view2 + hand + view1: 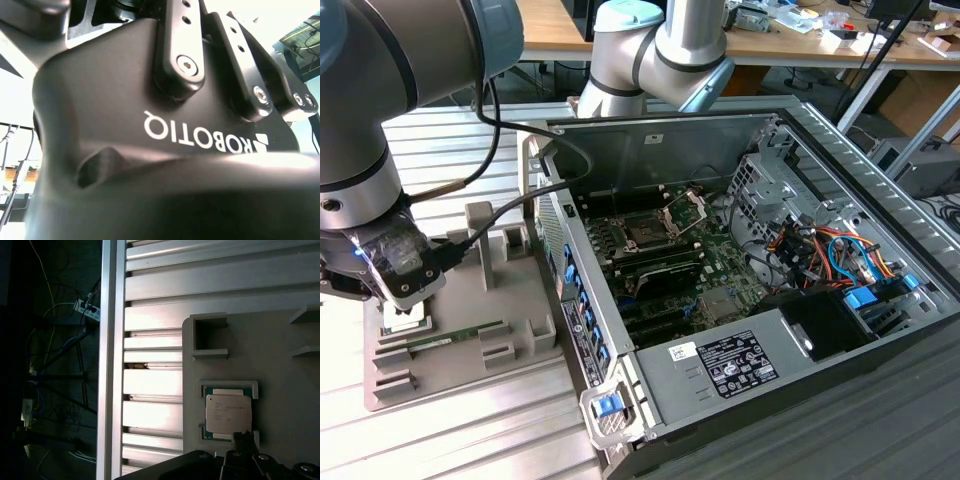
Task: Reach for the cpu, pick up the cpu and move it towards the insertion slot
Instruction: 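Pick up the cpu and move it towards the insertion slot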
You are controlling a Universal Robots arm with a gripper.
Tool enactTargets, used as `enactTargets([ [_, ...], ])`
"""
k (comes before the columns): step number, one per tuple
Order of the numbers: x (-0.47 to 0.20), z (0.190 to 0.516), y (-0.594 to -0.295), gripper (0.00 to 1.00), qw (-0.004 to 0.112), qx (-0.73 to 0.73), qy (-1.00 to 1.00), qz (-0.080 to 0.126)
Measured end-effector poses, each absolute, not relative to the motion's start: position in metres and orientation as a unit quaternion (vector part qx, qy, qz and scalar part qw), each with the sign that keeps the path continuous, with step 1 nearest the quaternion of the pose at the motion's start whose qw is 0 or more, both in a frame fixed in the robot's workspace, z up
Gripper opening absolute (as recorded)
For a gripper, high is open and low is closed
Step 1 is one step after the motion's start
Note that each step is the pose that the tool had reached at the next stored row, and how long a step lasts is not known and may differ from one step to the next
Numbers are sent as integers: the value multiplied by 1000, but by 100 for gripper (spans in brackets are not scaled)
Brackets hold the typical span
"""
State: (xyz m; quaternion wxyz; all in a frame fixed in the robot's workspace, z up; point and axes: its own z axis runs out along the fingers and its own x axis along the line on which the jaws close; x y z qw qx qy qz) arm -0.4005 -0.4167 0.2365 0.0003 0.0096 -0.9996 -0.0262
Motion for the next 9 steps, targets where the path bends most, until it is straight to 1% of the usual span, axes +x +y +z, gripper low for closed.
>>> enactTargets([
  [9, -401, 234, -417, 10, 0, 10, -1000, -26],
])
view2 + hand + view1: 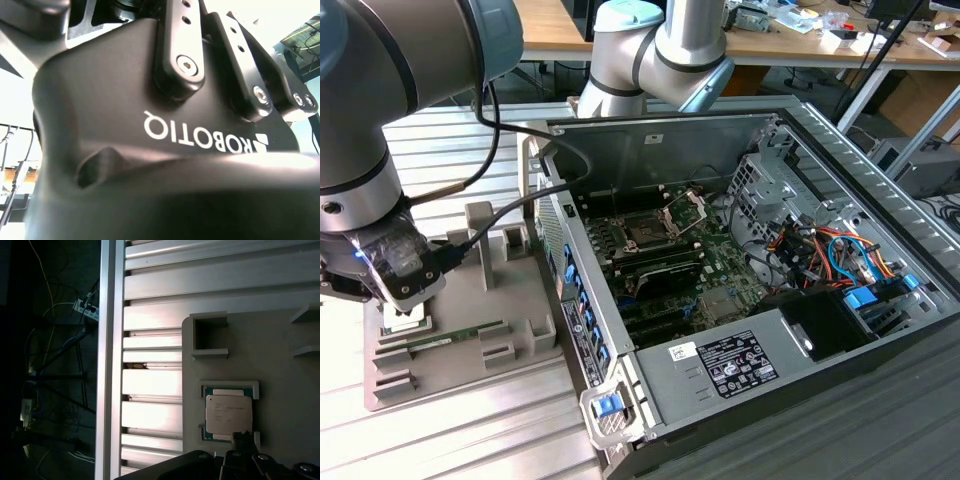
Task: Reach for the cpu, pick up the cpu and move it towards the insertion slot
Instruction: 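Pick up the cpu and move it towards the insertion slot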
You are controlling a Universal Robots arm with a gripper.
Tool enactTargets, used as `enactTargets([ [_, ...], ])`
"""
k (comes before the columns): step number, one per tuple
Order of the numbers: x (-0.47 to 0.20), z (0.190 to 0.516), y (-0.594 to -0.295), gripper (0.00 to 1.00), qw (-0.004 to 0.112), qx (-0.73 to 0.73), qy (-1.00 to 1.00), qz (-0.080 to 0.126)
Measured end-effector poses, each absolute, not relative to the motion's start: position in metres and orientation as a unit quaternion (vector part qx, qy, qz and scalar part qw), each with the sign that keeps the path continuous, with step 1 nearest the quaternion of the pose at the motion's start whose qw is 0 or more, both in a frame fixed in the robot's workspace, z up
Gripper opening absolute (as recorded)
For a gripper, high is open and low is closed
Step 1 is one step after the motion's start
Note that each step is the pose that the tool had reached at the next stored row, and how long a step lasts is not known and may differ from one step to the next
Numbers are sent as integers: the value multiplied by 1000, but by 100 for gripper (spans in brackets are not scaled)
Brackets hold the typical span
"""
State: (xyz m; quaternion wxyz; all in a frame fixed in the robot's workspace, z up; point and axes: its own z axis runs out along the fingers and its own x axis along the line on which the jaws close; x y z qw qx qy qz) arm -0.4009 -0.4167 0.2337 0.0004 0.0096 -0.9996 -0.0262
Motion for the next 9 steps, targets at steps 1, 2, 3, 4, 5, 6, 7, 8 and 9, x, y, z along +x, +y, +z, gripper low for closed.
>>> enactTargets([
  [1, -401, 233, -417, 10, 0, 10, -1000, -26],
  [2, -401, 233, -417, 10, 0, 10, -1000, -26],
  [3, -401, 233, -417, 10, 0, 10, -1000, -26],
  [4, -401, 233, -417, 10, 0, 10, -1000, -26],
  [5, -401, 232, -417, 10, 0, 10, -1000, -26],
  [6, -401, 232, -417, 10, 0, 10, -1000, -26],
  [7, -401, 231, -417, 10, 0, 10, -1000, -26],
  [8, -401, 231, -417, 10, 0, 10, -1000, -26],
  [9, -401, 231, -417, 10, 0, 10, -1000, -26],
])
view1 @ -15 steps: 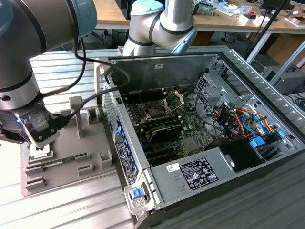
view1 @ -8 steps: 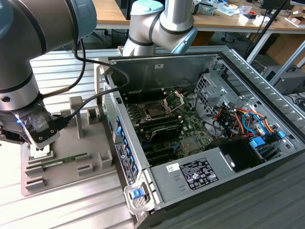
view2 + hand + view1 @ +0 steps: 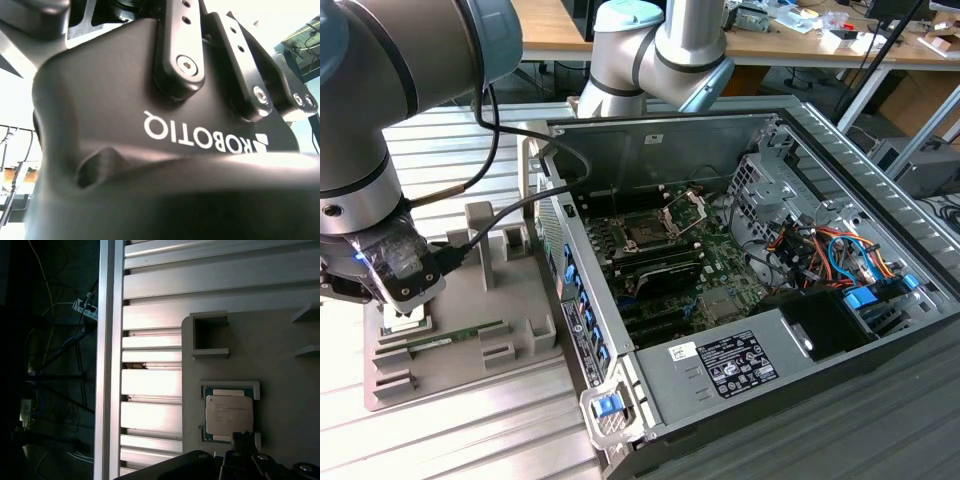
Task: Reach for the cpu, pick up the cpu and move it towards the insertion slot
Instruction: 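Pick up the cpu and move it towards the insertion slot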
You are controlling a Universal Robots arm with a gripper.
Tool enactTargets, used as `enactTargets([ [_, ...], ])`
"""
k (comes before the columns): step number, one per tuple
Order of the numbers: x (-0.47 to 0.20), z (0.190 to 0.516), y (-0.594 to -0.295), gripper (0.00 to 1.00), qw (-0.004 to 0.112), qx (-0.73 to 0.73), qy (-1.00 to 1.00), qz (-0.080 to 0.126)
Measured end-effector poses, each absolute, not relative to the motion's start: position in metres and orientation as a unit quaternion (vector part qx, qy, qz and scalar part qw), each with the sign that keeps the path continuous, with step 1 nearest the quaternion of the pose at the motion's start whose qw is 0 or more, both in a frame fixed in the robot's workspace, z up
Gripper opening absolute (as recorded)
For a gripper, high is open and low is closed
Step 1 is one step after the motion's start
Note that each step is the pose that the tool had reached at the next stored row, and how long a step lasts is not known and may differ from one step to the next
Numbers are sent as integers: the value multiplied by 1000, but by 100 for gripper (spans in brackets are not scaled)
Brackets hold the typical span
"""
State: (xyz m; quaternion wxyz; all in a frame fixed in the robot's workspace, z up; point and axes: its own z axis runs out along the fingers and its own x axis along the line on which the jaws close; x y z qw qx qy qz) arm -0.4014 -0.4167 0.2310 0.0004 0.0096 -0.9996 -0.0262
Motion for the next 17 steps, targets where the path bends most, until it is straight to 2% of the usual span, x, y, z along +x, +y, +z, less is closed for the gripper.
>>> enactTargets([
  [17, -402, 223, -417, 10, 0, 10, -1000, -26],
])
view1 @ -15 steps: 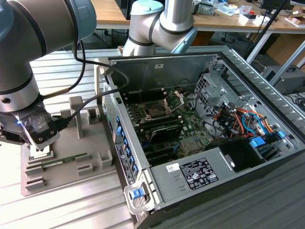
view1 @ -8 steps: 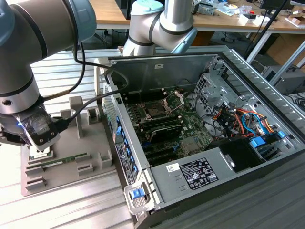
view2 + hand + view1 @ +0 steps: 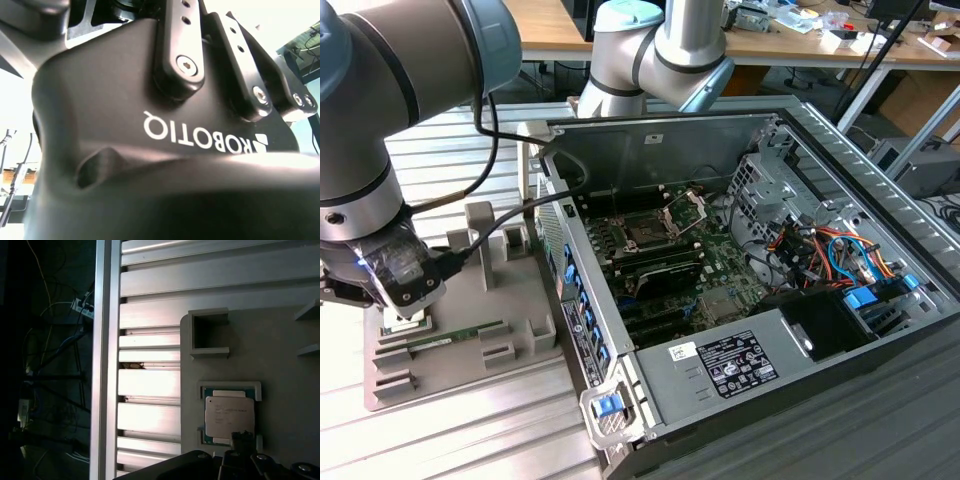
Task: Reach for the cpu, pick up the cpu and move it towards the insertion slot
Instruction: 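Pick up the cpu and move it towards the insertion slot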
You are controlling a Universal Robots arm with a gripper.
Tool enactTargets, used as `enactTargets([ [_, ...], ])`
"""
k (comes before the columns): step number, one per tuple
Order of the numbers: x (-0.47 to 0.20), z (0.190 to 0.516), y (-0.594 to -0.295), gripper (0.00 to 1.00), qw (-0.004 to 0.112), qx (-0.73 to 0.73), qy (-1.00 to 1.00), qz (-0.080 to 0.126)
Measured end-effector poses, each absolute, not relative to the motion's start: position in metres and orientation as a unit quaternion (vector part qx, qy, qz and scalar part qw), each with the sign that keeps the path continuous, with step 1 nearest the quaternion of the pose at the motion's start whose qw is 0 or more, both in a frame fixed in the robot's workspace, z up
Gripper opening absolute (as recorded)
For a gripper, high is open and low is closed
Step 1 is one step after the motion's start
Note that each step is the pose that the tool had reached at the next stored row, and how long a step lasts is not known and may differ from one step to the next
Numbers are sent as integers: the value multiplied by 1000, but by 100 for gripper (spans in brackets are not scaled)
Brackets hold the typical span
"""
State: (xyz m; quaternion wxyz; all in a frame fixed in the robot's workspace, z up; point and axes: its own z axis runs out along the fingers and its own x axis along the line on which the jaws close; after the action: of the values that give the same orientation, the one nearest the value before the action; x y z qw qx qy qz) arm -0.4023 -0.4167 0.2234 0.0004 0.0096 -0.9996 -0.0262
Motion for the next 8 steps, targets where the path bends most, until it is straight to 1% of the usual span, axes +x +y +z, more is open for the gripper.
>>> enactTargets([
  [8, -404, 219, -413, 10, 0, 10, -1000, -26],
])
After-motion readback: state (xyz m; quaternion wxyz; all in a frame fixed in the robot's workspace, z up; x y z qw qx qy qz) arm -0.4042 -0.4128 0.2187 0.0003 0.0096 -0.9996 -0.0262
